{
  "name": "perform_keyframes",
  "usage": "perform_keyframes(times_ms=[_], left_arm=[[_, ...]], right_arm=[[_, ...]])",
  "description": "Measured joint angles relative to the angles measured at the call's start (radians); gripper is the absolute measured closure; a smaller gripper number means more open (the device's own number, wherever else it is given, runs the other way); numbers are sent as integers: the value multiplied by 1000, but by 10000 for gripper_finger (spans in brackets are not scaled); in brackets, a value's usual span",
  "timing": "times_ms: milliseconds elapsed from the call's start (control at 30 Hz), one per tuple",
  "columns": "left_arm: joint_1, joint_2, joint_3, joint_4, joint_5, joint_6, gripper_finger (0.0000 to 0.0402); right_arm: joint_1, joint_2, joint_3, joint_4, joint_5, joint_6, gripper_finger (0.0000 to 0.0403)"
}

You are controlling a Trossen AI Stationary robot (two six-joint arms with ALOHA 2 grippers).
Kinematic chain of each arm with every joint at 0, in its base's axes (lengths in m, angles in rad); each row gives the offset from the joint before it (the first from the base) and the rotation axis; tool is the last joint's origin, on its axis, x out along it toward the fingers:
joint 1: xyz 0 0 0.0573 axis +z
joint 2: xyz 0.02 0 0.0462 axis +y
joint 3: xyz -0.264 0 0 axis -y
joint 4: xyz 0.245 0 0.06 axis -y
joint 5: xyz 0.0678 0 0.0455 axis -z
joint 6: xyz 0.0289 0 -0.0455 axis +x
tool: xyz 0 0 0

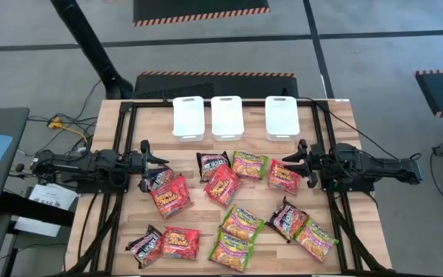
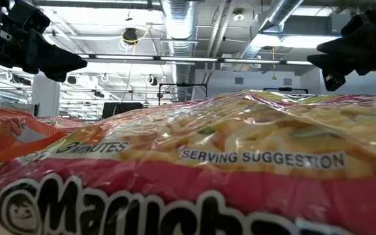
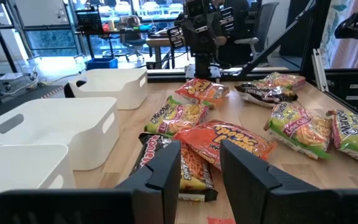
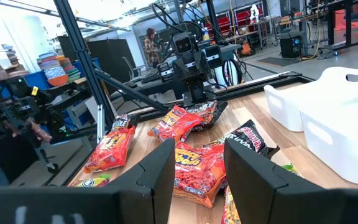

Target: Sort Maruchan noodles

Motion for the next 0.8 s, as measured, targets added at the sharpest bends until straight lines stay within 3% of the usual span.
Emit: perform_keyframes(times_ms=[233, 700, 800], left_arm=[[0, 0, 0, 1, -2, -26, 300], [0, 0, 0, 1, -5, -437, 300], [0, 0, 0, 1, -5, -462, 300]], right_arm=[[0, 0, 0, 0, 0, 0, 239], [0, 0, 0, 1, 0, 0, 239], [0, 0, 0, 10, 0, 0, 239]])
